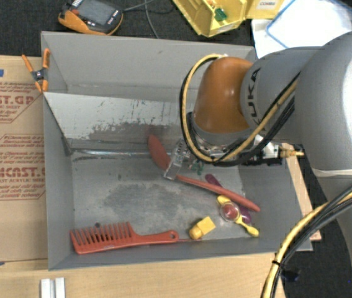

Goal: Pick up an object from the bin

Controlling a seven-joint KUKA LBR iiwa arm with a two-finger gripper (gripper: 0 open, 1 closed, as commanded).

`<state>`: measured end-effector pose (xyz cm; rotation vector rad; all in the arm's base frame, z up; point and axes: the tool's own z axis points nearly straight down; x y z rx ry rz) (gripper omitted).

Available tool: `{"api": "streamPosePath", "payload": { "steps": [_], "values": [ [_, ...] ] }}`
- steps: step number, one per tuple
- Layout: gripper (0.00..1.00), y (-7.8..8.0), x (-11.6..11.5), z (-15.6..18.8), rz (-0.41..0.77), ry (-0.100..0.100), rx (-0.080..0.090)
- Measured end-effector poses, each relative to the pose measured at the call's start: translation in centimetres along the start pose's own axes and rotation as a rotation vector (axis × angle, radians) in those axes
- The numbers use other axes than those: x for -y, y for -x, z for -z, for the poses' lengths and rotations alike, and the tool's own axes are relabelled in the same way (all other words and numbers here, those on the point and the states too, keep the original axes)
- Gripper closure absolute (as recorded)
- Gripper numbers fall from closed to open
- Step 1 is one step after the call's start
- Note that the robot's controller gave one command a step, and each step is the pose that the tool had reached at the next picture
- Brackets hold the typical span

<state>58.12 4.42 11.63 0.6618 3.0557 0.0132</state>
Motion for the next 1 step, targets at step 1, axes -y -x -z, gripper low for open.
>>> {"api": "streamPosePath", "payload": {
  "steps": [1],
  "values": [
    [1.0, 0.05, -0.05, 2.91, 0.001, 0.001, 0.0]
  ]
}}
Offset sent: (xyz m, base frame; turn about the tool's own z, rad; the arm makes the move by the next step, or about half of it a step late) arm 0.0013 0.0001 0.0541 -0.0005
